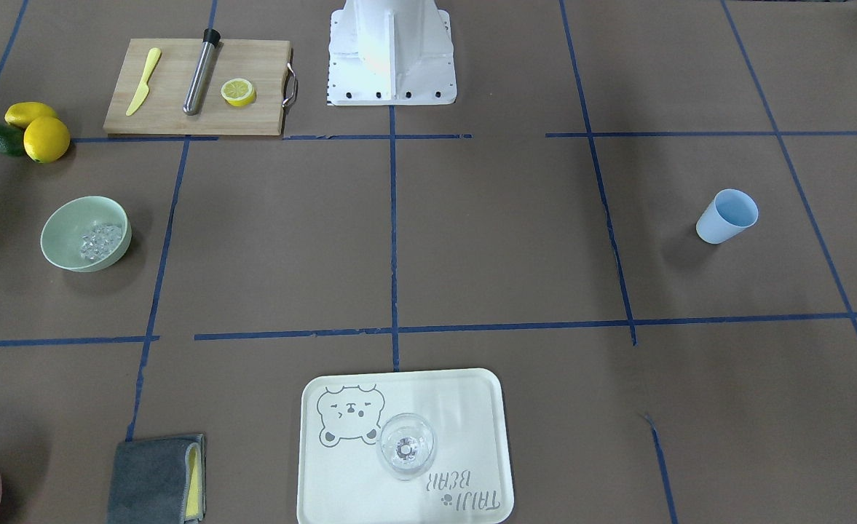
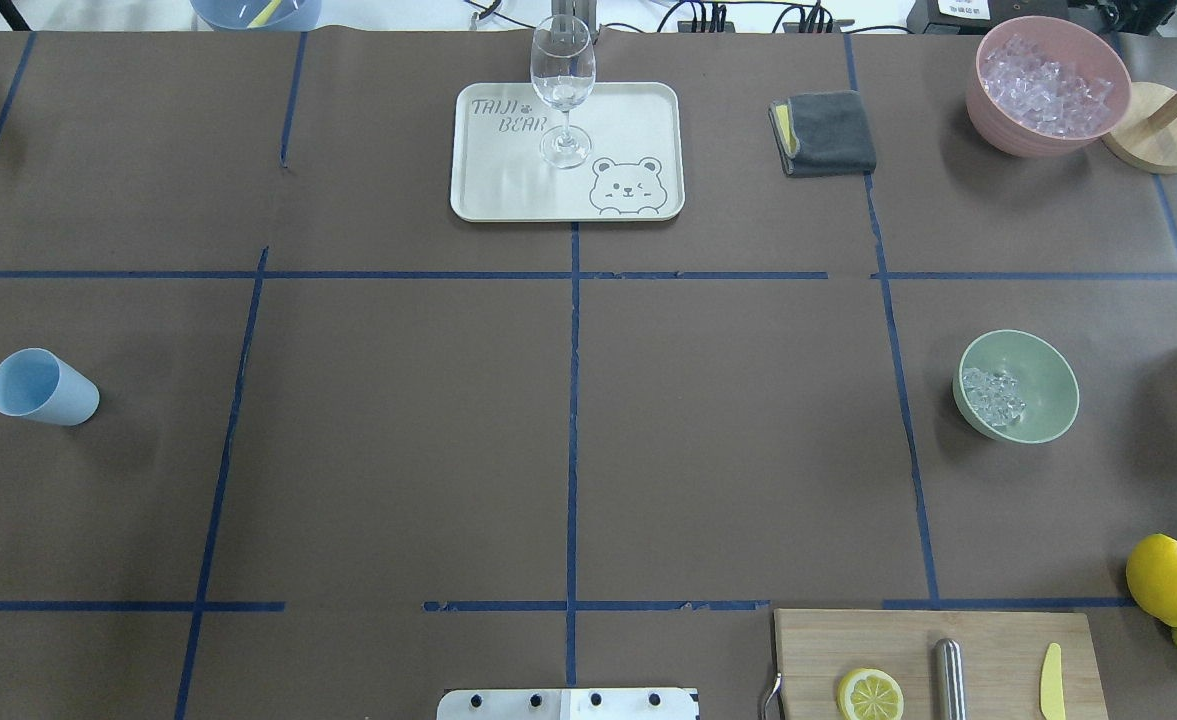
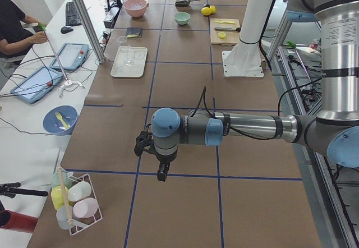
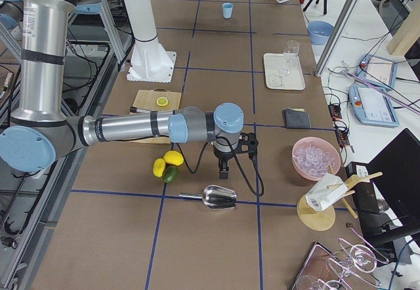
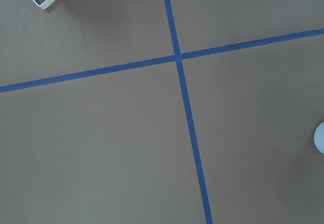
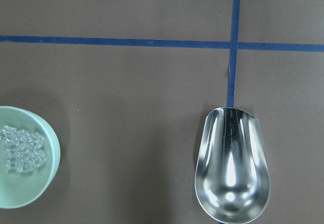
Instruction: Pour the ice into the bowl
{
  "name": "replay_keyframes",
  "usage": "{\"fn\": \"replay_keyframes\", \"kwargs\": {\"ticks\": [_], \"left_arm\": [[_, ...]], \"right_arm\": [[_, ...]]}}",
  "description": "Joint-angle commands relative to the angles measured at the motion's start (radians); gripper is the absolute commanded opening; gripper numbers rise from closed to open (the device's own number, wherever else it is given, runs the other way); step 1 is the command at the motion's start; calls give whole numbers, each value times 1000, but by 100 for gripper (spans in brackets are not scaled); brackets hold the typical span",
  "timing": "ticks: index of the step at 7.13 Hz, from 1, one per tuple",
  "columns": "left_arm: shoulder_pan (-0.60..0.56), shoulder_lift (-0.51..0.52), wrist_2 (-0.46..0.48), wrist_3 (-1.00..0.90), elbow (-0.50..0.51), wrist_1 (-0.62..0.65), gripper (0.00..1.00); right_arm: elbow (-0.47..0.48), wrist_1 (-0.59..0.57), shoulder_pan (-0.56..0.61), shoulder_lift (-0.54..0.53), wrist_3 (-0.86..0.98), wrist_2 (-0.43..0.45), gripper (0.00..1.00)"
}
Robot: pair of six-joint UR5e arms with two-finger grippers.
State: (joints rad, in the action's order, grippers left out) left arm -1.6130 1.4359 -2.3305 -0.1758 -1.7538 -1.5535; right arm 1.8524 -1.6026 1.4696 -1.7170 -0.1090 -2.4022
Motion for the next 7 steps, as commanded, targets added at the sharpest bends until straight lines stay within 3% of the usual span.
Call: {"fn": "replay_keyframes", "kwargs": {"ticks": [1,7], "left_arm": [[1,-12,8,1,-3,79,100],[1,-14,0,-4,-4,92,100]], "right_arm": [[1,0,0,-1,0,0,100],[1,1,0,-3,0,2,100]]}}
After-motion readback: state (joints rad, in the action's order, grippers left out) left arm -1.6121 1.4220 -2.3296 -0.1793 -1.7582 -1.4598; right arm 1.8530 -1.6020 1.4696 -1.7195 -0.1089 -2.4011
